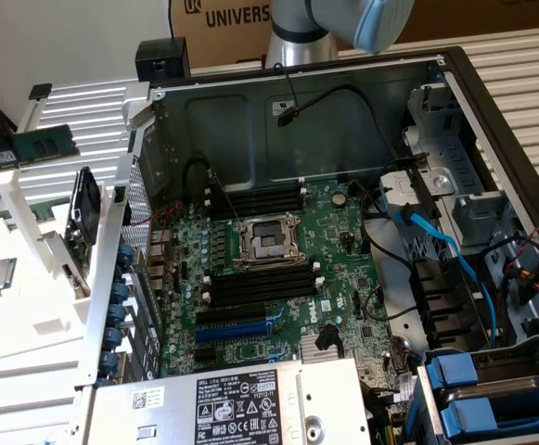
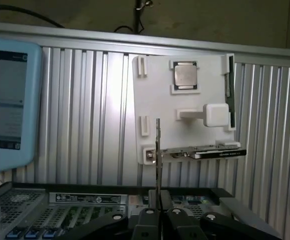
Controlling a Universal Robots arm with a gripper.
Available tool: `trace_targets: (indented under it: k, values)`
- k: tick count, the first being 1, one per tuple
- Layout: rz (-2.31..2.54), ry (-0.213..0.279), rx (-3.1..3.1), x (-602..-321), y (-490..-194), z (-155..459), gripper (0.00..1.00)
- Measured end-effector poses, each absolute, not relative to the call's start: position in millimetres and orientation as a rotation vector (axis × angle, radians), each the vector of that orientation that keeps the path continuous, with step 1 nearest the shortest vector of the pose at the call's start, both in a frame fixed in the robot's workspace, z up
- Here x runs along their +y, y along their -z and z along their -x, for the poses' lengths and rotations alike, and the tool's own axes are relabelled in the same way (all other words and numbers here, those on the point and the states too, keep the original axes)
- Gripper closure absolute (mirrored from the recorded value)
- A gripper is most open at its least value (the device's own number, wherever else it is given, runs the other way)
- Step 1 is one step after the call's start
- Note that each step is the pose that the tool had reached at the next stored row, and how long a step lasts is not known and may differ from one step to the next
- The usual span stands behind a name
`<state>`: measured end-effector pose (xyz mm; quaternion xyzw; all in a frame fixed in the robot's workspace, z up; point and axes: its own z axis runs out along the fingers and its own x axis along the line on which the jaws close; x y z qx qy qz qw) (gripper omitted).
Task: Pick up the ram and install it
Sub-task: 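Pick up the ram and move it above insertion slot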
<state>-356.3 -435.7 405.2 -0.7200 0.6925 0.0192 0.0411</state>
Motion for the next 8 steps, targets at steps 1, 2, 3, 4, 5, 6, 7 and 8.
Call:
trace_targets:
  k: [1, 2, 3, 4, 5, 6, 7, 8]
  values:
    - [2.206, -0.059, 2.119, -435.7, -405.2, 352.1, 0.88]
    - [2.207, -0.059, 2.118, -435.7, -405.3, 350.8, 0.88]
    - [2.207, -0.059, 2.118, -435.7, -405.2, 350.8, 0.88]
    - [2.207, -0.059, 2.118, -435.7, -405.2, 350.8, 0.88]
    - [2.207, -0.059, 2.118, -435.7, -405.2, 350.8, 0.88]
    - [2.207, -0.058, 2.119, -435.4, -405.2, 350.6, 0.88]
    - [2.208, -0.057, 2.119, -435.4, -405.1, 347.7, 0.88]
    - [2.208, -0.058, 2.119, -435.4, -405.3, 342.9, 0.88]
